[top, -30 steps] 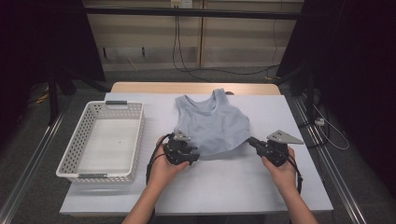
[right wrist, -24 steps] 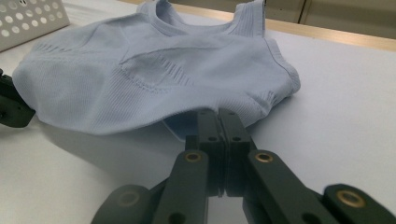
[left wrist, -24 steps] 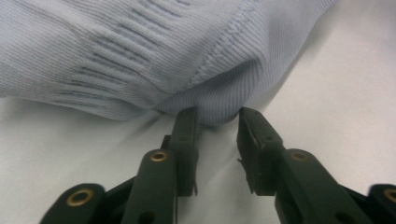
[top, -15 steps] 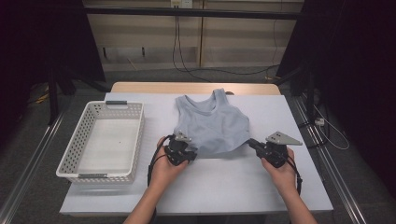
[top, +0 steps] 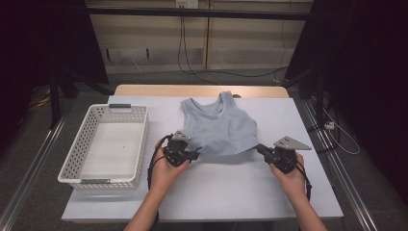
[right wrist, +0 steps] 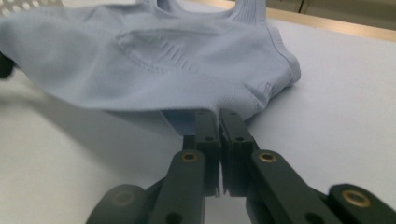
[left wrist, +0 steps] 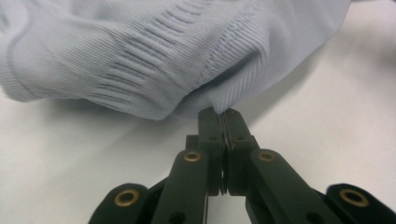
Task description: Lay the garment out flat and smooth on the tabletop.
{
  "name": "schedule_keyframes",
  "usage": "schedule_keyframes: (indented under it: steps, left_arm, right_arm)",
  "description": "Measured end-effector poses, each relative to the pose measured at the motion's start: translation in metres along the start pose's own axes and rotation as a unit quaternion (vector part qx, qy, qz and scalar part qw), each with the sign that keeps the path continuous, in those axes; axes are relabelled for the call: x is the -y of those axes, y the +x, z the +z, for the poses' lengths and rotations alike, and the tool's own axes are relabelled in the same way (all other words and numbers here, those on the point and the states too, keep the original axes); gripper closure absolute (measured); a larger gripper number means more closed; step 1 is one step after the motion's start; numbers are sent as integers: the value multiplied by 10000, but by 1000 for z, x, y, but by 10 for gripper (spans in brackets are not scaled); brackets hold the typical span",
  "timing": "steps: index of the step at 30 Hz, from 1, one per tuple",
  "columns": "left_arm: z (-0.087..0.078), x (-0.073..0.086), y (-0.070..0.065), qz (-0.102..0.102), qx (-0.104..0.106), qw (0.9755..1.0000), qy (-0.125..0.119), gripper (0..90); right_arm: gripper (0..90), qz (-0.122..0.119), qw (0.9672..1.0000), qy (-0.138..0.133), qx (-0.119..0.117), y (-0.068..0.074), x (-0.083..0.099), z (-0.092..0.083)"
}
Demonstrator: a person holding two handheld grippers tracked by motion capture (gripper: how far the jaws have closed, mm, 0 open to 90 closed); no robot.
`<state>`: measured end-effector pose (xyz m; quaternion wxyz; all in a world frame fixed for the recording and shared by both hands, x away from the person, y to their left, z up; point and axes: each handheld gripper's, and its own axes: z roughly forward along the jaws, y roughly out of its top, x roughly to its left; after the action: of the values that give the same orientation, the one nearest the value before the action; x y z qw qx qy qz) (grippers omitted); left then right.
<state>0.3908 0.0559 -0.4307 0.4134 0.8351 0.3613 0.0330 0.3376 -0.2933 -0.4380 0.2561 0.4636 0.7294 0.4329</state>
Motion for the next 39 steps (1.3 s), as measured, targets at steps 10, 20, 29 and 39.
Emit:
schedule_keyframes:
  steps: [10,20,29,39]
  left_arm:
    - [-16,-4,5,-115,-101,9994,-326,886]
    - [-25,-7,8,-135,-120,9984,-536,887]
    - [-25,-6,8,-168,-93,9983,-549,887]
    - [-26,-8,5,-114,-3,9982,-591,888]
  right_arm:
    - [695,-135,9988,407,224,2,6,9]
    - [649,-163,9971,591,440,-1,10,19]
    - [878,-44,9993,311,185,-2,3,14]
    - [899,-70,9990,-281,352,-7,-14,-17]
